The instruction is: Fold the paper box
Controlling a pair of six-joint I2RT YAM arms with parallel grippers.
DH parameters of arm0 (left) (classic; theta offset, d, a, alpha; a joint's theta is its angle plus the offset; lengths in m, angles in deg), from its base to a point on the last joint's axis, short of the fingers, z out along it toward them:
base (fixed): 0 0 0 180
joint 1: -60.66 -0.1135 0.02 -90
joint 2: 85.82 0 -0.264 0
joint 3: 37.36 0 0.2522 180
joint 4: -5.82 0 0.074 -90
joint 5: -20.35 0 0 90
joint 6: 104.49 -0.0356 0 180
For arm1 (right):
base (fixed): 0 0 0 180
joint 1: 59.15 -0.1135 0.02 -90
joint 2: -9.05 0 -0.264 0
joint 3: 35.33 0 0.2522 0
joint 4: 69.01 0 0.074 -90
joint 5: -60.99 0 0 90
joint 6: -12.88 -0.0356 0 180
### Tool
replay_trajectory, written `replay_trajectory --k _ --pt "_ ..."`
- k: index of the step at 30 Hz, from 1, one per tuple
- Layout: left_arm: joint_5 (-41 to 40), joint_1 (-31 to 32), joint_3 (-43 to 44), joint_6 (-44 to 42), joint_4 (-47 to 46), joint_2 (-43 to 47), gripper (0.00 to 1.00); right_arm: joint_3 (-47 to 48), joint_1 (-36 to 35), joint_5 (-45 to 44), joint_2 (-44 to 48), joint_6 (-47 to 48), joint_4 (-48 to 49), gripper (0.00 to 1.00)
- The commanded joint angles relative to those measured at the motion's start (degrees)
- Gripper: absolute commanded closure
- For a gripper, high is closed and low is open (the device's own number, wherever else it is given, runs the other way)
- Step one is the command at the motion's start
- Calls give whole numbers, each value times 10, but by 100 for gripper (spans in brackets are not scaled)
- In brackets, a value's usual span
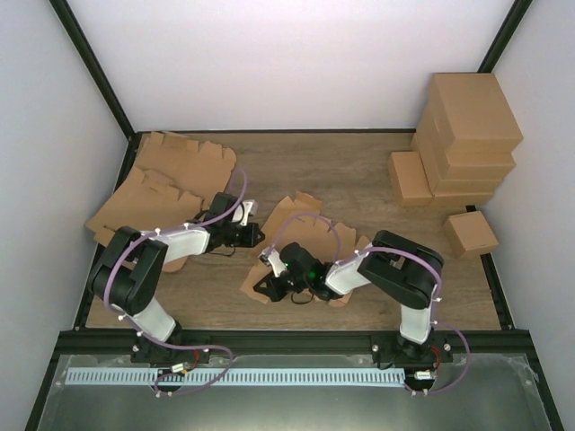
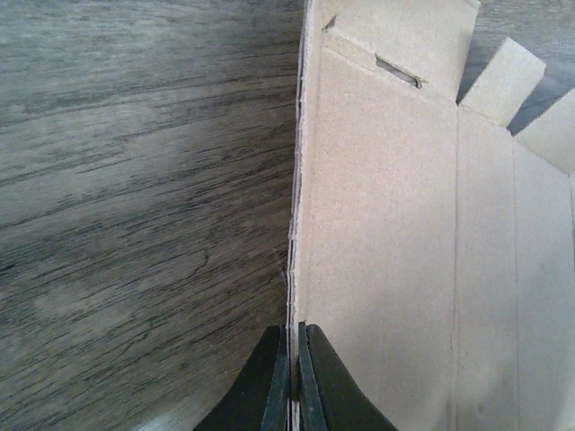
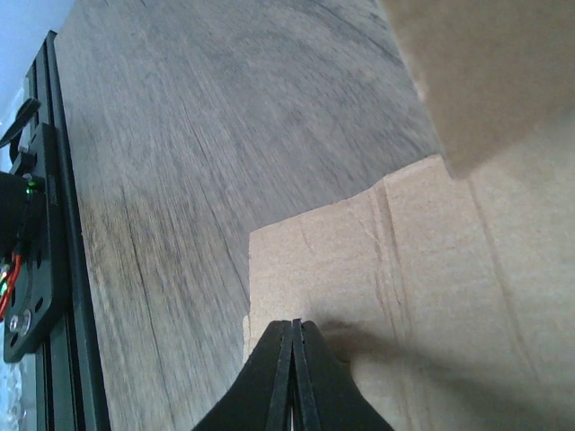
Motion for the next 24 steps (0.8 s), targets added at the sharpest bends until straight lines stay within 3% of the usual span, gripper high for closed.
replay_trajectory --k 1,7,13,18,24 --pt "11 5 11 -20 29 0 96 -43 -3 -67 64 0 -29 99" --pt "-67 42 45 -33 90 26 96 -27 22 -129 199 31 -136 98" --pt "-151 76 91 -51 161 56 96 -60 144 -87 290 18 -204 97" --pt "-244 117 154 -90 239 72 96 -78 235 -129 322 -2 -281 96" --pt "-394 183 243 -138 336 61 96 -91 269 -146 325 -13 -303 94"
